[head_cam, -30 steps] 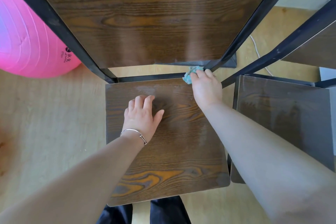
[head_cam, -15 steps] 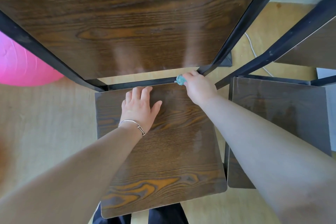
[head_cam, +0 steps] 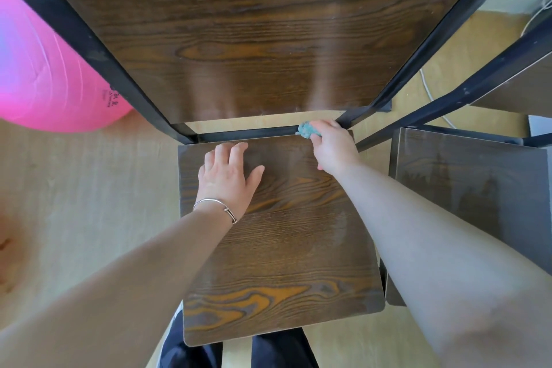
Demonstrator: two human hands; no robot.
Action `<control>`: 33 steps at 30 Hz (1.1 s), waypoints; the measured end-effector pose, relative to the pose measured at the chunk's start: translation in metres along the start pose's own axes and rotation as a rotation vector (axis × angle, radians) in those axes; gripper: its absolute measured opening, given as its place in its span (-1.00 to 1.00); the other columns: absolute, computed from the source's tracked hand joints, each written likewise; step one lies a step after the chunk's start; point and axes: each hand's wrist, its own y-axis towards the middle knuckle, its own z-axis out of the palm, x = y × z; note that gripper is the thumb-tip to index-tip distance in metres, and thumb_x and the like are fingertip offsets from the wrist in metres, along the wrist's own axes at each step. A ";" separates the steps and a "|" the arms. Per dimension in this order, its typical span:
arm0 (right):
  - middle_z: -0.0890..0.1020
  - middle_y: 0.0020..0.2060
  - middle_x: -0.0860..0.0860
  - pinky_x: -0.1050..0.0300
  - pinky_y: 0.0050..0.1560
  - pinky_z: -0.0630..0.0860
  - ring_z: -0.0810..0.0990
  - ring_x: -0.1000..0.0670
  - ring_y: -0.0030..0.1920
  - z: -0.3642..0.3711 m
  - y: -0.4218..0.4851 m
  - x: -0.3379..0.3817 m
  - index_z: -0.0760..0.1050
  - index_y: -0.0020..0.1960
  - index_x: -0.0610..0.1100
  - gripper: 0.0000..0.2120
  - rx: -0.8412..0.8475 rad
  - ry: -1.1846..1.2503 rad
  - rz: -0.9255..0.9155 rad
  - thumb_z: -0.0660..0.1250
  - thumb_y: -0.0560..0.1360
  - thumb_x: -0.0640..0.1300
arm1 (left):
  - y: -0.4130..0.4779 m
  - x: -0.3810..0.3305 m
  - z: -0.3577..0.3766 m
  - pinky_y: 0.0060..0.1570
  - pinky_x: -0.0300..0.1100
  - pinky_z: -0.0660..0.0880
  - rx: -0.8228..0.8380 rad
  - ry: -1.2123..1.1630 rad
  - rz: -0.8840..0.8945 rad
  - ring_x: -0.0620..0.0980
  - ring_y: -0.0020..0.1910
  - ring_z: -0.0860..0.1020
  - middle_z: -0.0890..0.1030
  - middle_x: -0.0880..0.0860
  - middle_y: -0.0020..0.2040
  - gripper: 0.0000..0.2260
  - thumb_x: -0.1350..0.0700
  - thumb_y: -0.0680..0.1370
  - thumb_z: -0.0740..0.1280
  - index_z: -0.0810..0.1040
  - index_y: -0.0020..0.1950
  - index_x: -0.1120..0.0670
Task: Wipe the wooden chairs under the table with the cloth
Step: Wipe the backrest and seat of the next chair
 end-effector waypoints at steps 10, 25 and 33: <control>0.50 0.30 -0.01 -0.04 0.14 0.56 0.52 -0.12 0.16 0.032 -0.007 0.053 0.50 0.35 -0.06 -0.68 -0.046 0.020 -0.136 0.27 0.61 -0.10 | -0.021 0.049 0.001 0.26 -0.01 0.30 -0.031 -0.027 -0.076 0.13 0.28 0.27 0.33 0.08 0.32 -0.50 -0.23 0.57 0.12 0.24 0.45 -0.04; 0.62 0.11 -0.01 0.03 0.16 0.57 0.60 -0.06 0.07 0.080 -0.110 0.037 0.65 0.14 -0.12 -0.81 -0.141 0.082 -0.265 0.38 0.54 -0.18 | -0.054 0.086 0.000 0.24 0.03 0.33 -0.047 -0.035 -0.102 0.14 0.26 0.30 0.35 0.07 0.32 -0.50 -0.24 0.57 0.11 0.25 0.44 -0.04; 0.67 0.06 0.02 0.08 0.04 0.47 0.40 -0.02 0.00 0.046 -0.091 0.058 0.68 0.09 -0.08 -0.82 -0.279 0.010 -0.259 0.41 0.51 -0.14 | -0.059 0.093 -0.003 0.26 0.01 0.31 -0.055 -0.042 -0.078 0.12 0.26 0.30 0.35 0.06 0.32 -0.50 -0.24 0.57 0.09 0.24 0.45 -0.04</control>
